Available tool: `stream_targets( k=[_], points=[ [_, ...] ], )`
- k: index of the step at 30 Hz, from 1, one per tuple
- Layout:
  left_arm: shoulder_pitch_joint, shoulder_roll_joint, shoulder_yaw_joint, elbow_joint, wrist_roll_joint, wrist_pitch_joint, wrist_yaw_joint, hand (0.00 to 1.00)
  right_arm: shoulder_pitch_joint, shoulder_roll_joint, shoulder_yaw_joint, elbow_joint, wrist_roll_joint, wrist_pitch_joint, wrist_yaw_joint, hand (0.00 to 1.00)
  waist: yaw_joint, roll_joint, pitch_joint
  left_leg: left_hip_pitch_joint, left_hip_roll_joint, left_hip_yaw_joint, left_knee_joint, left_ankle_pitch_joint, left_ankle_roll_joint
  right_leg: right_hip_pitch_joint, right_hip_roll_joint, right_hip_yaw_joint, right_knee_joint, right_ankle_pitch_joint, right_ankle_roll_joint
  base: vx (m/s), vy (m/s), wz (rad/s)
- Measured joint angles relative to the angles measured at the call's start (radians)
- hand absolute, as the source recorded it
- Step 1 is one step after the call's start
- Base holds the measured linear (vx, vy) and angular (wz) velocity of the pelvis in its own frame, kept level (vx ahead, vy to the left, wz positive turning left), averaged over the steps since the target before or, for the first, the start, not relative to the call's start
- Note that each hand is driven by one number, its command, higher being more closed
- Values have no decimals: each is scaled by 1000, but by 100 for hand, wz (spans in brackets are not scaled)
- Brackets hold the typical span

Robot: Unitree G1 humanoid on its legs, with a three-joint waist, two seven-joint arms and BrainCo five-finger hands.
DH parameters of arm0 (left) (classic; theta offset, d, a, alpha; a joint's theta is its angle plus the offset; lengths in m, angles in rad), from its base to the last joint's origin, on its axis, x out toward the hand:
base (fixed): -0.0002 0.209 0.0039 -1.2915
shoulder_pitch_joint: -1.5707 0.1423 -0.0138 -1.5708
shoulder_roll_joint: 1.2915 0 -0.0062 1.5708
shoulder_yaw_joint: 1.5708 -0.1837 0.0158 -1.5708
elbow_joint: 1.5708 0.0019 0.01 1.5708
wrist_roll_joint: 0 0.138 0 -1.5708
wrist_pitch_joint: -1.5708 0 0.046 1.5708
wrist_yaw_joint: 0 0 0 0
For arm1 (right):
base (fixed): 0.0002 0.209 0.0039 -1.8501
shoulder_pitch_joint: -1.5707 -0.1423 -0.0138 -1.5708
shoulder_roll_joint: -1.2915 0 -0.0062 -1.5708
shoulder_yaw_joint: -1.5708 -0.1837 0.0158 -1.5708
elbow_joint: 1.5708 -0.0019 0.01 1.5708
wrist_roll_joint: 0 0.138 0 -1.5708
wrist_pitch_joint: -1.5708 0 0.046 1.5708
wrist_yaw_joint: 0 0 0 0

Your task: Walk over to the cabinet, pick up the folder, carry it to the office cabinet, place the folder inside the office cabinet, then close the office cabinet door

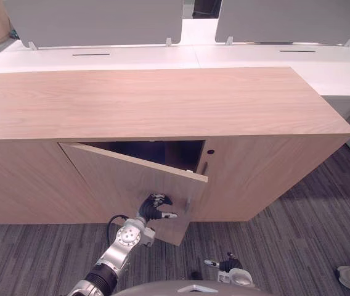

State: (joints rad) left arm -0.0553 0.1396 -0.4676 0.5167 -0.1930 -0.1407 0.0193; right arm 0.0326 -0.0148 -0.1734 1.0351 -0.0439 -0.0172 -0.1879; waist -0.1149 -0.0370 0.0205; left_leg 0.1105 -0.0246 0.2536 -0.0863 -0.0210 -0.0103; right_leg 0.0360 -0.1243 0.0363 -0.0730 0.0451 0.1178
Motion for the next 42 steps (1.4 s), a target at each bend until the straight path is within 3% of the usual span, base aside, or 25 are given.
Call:
stream_targets(
  k=[15, 19, 26, 33, 39, 42],
  points=[
    [192, 43, 170, -84, -42, -12, -42, 0, 2, 4, -28, 4, 10, 4, 0, 0, 10, -4, 2, 10, -3, -39, -2, 11, 10, 15, -9, -80, 40, -21, -10, -42, -43, 9],
    [225, 44, 226, -78, -50, -12, -49, 0, 5, 3, -28, 6, 19, 5, 0, 0, 31, -12, 2, 8, -5, -57, -2, 18, 10, 8, -10, -88, 45, -38, -6, -91, -32, 8],
    [248, 33, 342, 104, -41, -3, -43, 0, 3, 4, -28, 28, 21, 13, 0, 0, 46, -32, -4, -3, -6, -67, -2, 23, 9, 24, -12, -109, 14, -25, -10, -18, -18, 8],
    [234, 7, 490, 416, 86, 34, 4, 0, -5, 3, -45, 51, 21, 13, 2, 0, 54, -32, -2, -1, -11, -85, -2, 21, 6, 53, -12, -133, -7, -10, -5, 20, -21, 9],
    [230, -13, 544, 462, 120, 43, 40, 0, -12, 1, -48, 64, 39, 13, 2, 0, 57, -17, 11, 14, -10, -84, -2, 21, 6, 66, -11, -132, -4, -11, -9, -67, -33, -1],
    [217, -24, 568, 482, 121, 44, 43, 0, -21, 2, -48, 78, 42, 13, 2, 0, 57, -22, 14, 13, -9, -83, -2, 20, 5, 64, -11, -132, 6, -24, -19, -84, -24, 0]
  ],
)
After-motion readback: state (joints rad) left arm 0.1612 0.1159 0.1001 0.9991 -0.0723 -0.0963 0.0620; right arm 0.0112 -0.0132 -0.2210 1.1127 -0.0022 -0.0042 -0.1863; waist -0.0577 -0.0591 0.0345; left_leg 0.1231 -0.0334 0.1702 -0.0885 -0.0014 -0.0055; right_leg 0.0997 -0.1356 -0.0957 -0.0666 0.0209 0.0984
